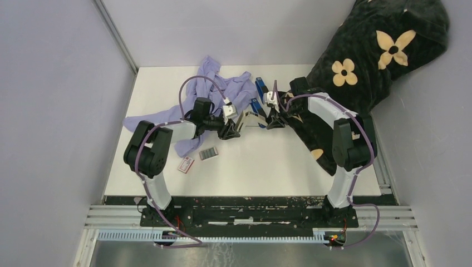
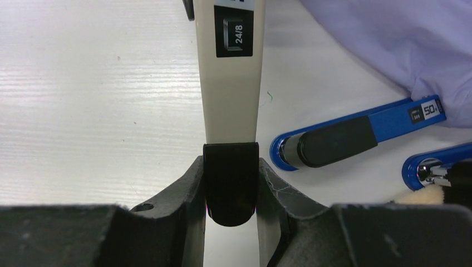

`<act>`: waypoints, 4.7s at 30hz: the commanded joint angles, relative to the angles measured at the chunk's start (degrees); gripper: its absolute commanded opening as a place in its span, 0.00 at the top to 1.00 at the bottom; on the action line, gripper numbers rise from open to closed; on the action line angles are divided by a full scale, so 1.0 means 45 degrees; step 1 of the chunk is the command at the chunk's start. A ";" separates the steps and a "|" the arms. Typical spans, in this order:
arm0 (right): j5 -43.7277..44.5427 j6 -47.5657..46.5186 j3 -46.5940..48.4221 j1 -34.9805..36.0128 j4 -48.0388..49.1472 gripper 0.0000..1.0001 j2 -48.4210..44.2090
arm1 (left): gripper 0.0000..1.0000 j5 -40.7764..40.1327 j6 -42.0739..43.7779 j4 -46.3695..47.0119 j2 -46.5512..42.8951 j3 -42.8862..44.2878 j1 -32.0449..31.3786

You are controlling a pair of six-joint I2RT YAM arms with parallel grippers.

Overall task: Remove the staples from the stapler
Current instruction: Unload the staple at the center of the board, then place the stapler at the center of the board.

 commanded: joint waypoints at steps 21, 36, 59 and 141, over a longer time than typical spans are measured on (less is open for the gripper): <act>0.0633 -0.0766 -0.0549 -0.0728 -0.0991 0.99 -0.1325 | 0.97 -0.2928 0.2262 -0.5355 -0.1679 0.2205 0.0069; -0.1152 0.1498 -0.1116 -0.0100 -0.1448 0.99 -0.3111 | 0.97 -0.2168 -0.0312 -0.4109 -0.3215 0.1037 -0.0956; -0.3163 0.7726 -0.0792 0.0575 0.0078 0.99 -0.5369 | 0.97 -0.1732 -0.7485 0.3702 -0.5505 -0.1940 -0.2853; 0.5817 0.7337 -0.4347 -0.2145 -0.0936 0.99 -0.6893 | 0.01 -1.0262 -0.9402 0.1051 -1.1511 -0.4712 -0.3338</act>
